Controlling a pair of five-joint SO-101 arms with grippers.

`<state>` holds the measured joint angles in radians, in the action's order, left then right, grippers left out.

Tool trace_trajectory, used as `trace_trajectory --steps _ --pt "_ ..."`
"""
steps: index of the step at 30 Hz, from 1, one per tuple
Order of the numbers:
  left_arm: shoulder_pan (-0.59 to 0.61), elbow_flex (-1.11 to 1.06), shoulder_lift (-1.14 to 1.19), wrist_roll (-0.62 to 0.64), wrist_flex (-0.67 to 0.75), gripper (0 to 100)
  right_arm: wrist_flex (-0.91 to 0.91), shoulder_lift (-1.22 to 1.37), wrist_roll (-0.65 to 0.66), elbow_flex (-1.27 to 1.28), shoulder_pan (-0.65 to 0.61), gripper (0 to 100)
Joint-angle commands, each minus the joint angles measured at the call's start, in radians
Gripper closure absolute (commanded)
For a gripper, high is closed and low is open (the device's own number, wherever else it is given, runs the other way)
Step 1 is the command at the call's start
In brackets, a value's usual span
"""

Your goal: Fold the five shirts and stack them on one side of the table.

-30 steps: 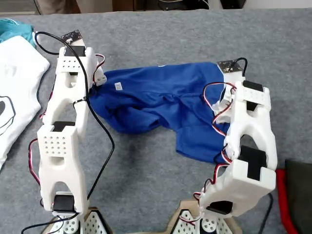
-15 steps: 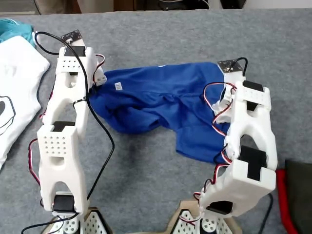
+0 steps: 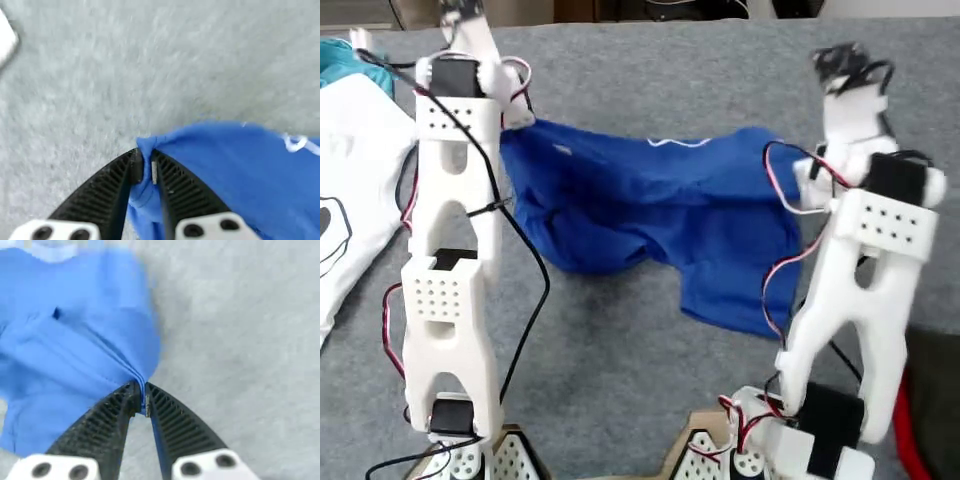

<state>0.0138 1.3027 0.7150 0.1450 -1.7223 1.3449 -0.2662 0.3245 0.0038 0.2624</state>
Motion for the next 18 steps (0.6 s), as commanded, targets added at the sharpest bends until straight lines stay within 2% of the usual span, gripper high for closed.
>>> trace_trajectory --steps 1,4,12,18 --pt "-0.015 0.255 -0.019 -0.058 -0.037 98 0.044 -0.058 0.011 -0.243 0.007 99.5" --pt "-0.015 0.382 -0.03 -0.127 -0.037 98 0.046 -0.064 0.011 -0.414 0.035 99.5" --pt "-0.015 0.348 -0.329 -0.374 -0.037 98 0.02 -0.056 0.011 -0.831 0.081 99.5" --pt "-0.014 0.348 -0.498 -0.41 -0.037 98 -0.058 -0.061 0.005 -0.955 0.081 99.5"
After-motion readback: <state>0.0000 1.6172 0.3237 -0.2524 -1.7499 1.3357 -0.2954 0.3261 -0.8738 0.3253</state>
